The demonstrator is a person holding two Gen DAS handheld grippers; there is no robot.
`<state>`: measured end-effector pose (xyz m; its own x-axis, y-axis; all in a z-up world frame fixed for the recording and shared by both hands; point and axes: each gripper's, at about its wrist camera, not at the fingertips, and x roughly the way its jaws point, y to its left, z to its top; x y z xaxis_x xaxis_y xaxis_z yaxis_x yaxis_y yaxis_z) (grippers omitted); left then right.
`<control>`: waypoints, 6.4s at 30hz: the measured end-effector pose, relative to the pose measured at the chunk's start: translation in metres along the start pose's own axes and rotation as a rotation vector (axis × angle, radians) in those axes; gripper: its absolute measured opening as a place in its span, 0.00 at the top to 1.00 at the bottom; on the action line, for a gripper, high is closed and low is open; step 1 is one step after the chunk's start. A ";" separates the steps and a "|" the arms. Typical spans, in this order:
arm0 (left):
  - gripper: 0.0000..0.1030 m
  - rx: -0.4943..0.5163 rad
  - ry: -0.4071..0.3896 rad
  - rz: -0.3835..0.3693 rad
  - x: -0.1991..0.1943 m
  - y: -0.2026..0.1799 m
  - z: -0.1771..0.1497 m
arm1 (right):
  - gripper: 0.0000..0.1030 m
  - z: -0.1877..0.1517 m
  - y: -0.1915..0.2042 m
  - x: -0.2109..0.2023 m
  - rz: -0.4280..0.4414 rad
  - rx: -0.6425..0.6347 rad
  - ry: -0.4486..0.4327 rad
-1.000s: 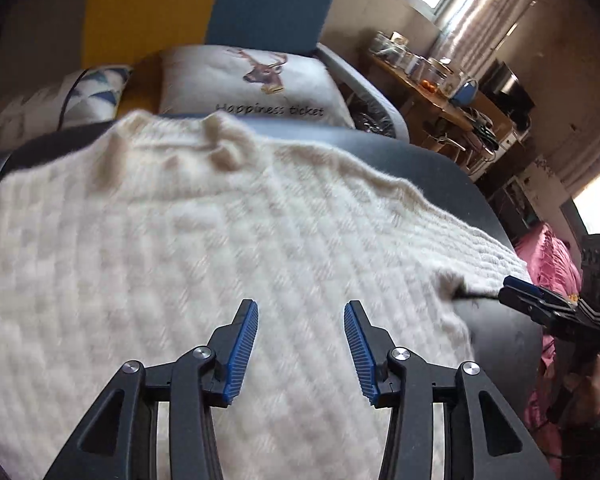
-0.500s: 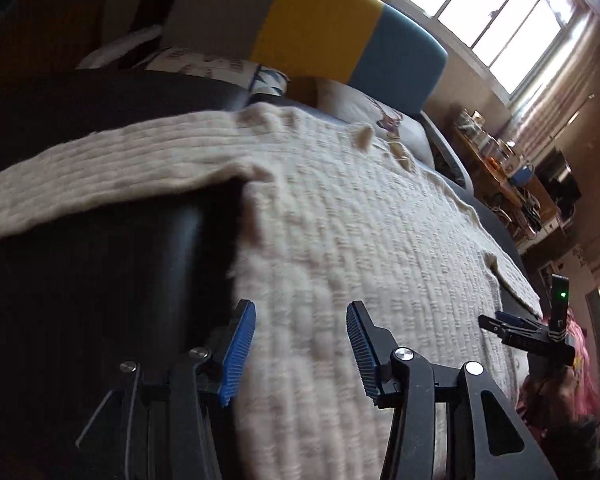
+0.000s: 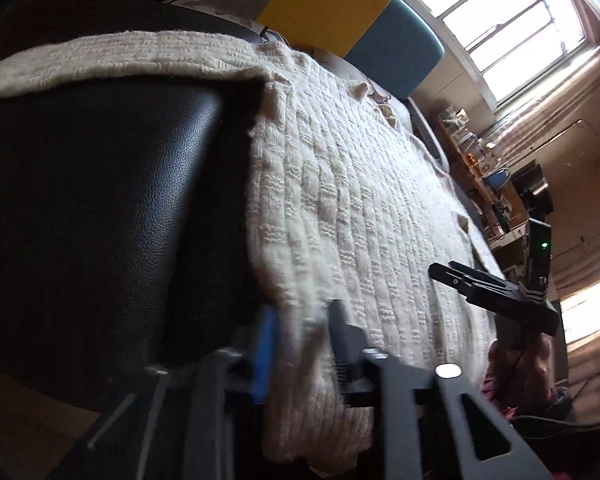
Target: Fold clothes
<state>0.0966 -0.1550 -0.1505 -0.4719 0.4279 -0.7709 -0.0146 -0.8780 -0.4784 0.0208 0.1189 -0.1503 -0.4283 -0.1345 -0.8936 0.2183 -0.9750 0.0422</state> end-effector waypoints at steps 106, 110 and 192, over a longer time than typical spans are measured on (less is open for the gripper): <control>0.76 0.152 -0.095 0.211 0.052 -0.048 0.141 | 0.08 0.044 -0.093 -0.024 0.180 0.232 -0.130; 0.70 0.241 -0.062 0.173 0.078 -0.090 0.140 | 0.08 0.005 -0.180 -0.057 0.225 0.507 -0.198; 0.36 0.132 0.559 -0.437 0.331 -0.429 0.205 | 0.79 0.042 -0.271 0.020 -0.339 0.039 -0.188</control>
<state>-0.2339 0.3188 -0.1142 0.1230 0.7607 -0.6373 -0.2223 -0.6048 -0.7647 -0.0836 0.3730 -0.1614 -0.6247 0.1703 -0.7620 0.0042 -0.9752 -0.2214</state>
